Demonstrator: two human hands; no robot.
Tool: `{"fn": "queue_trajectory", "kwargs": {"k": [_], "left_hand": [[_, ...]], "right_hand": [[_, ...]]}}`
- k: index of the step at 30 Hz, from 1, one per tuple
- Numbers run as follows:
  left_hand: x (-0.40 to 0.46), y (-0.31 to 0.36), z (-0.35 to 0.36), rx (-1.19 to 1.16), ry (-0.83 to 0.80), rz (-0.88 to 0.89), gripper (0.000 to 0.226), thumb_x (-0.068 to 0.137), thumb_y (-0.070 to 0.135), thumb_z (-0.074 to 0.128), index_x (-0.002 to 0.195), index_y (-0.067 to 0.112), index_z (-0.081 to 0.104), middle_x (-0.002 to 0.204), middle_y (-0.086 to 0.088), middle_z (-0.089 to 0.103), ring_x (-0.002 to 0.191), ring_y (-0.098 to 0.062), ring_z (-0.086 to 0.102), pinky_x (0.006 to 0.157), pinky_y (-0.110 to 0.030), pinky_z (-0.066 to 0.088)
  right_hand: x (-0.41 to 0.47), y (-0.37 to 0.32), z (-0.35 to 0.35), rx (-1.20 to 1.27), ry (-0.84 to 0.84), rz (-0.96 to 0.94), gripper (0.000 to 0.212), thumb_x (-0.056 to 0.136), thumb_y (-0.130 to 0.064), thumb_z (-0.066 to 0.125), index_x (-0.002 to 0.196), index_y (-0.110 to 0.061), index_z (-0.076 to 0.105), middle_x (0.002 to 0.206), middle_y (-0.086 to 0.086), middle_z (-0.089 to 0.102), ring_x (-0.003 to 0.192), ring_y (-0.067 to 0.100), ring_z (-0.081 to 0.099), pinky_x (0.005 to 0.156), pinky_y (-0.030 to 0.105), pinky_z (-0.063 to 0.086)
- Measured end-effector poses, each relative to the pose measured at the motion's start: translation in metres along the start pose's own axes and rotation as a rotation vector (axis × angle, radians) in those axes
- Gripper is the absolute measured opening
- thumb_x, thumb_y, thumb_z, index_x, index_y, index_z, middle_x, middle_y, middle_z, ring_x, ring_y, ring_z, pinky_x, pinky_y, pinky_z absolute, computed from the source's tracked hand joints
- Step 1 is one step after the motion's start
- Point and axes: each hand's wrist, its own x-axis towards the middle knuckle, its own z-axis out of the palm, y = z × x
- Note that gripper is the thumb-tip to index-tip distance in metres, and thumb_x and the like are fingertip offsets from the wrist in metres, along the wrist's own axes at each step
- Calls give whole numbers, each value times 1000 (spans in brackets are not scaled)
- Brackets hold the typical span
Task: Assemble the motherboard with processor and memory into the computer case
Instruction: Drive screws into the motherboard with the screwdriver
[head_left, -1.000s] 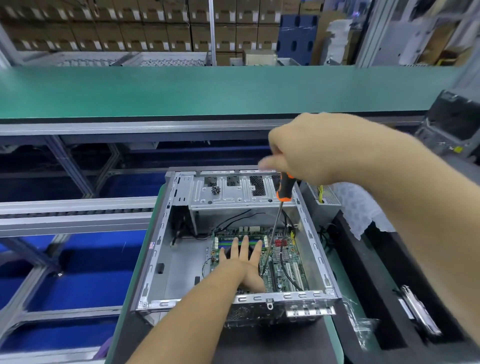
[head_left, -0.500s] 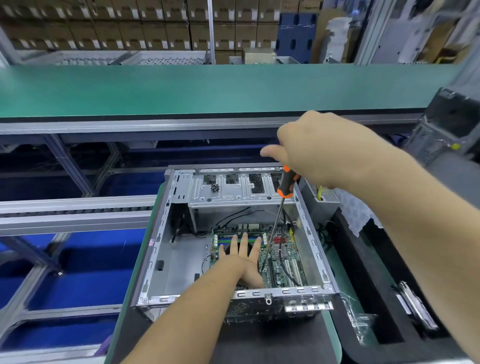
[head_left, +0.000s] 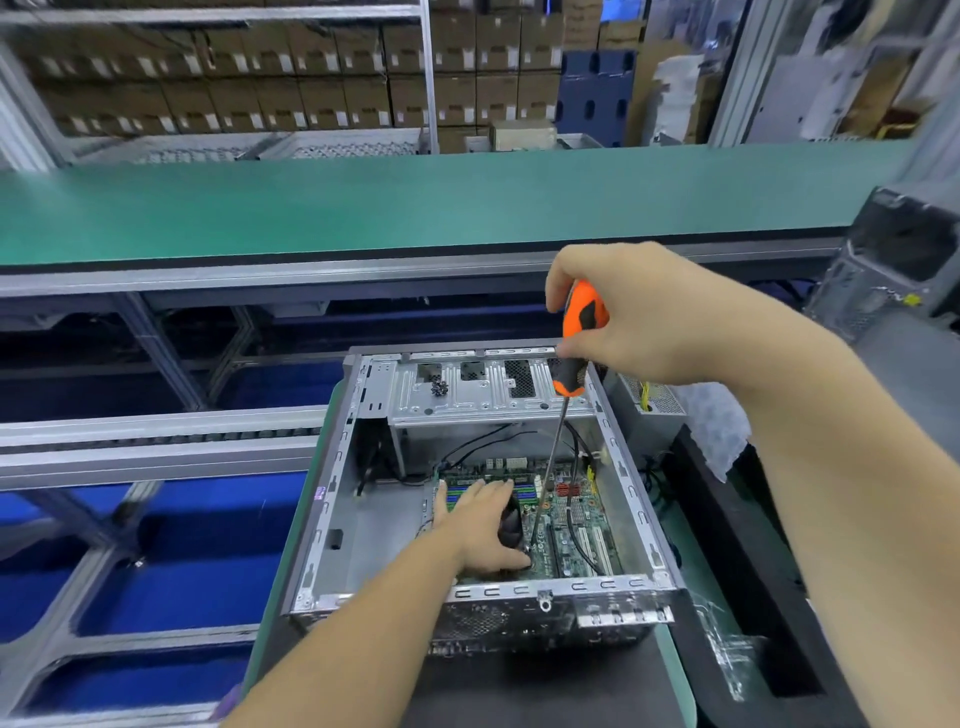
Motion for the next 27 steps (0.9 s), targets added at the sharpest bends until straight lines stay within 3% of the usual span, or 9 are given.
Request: {"fn": "queue_trajectory", "kwargs": {"k": [2,5,9,15,27], "left_hand": [[0,0,2,-68,50,-2,102,85,67,60,160,23,5,167,3,4,153,-18,-4,120,-51,-13],[0,3,0,-71,85,-9,105,85,69,59,160,17,5,167,0,1,153,-22,-6,123,-48,-1],[-2,2,0,-41,30,-89,110,85,70,57,159,13,-1,167,-3,-3,153,-25,-7,124,-46,1],[-4,8,0,-29,-6,-80,104,90,65,53,159,14,-7,167,-2,-10,153,-22,-12,123,-46,-6],[2,13,-1,-24,-176,-138,98,96,62,45,156,15,-18,163,-3,-27,149,-23,-25,121,-53,-8]], "right_hand": [[0,2,-1,28,31,5,24,89,-24,75,96,-33,54,80,-12,60,69,4,56,56,21,37],[1,4,-5,31,119,3,22,89,-22,74,95,-31,55,81,-12,62,71,1,55,58,19,37],[4,5,-7,33,193,10,19,90,-20,73,97,-27,57,78,-10,60,68,1,54,57,19,37],[10,9,-2,9,197,31,17,91,-21,72,97,-26,57,85,-10,60,77,3,54,61,18,38],[16,20,13,27,140,68,18,91,-21,72,95,-28,56,83,-8,61,73,7,56,57,20,36]]}}
